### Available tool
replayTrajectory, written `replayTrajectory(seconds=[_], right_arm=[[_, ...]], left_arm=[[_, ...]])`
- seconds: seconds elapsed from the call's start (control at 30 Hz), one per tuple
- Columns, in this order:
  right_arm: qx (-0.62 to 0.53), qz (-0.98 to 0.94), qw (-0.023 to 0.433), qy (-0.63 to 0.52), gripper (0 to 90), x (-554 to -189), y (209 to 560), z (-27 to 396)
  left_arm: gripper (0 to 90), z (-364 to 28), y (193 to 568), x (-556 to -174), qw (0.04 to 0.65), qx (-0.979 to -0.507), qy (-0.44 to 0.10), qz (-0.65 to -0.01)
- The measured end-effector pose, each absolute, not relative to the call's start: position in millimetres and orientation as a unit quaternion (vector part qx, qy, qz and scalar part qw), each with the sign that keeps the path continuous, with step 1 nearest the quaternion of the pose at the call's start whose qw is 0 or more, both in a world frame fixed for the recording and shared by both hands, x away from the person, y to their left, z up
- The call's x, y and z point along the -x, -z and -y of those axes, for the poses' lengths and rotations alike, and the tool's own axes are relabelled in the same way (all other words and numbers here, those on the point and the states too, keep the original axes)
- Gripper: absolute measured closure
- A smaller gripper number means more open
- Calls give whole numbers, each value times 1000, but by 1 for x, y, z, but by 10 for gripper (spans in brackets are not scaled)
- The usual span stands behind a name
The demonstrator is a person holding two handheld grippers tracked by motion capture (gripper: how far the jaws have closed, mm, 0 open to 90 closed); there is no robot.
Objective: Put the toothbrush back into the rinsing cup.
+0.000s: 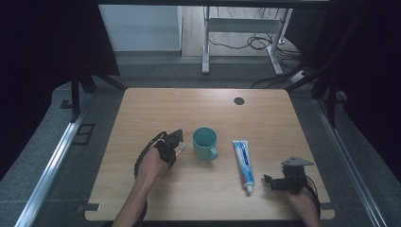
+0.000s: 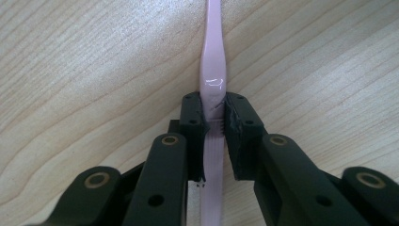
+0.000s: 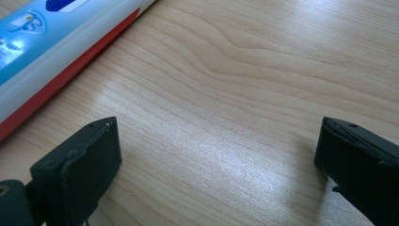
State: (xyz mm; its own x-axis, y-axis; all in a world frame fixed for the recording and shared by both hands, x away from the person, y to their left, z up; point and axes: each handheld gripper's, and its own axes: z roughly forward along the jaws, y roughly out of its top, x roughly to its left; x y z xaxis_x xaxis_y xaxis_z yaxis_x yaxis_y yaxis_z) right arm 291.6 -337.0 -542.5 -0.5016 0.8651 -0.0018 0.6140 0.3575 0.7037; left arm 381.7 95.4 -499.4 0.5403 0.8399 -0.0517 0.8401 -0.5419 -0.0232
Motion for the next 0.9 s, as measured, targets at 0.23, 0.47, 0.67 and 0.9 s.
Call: replayTrajectory(seconds=[0.23,0.47,0.67,0.9], right_arm=[[-462,-801,190,-329,3,-292,542,337],[-462,-801,190,-329,3,-292,542,337],[-462,-801,190,-329,3,-292,542,337],[-462,-801,190,-329,3,-292,542,337]], left_arm=[[792,-98,499,-382,7,-875,37,-482],[794,-103,499,-382,18,-875,44,-482],[793,-103,494,-381,28,-877,44,-478],[793,-104,488,-381,41,-879,42,-473]])
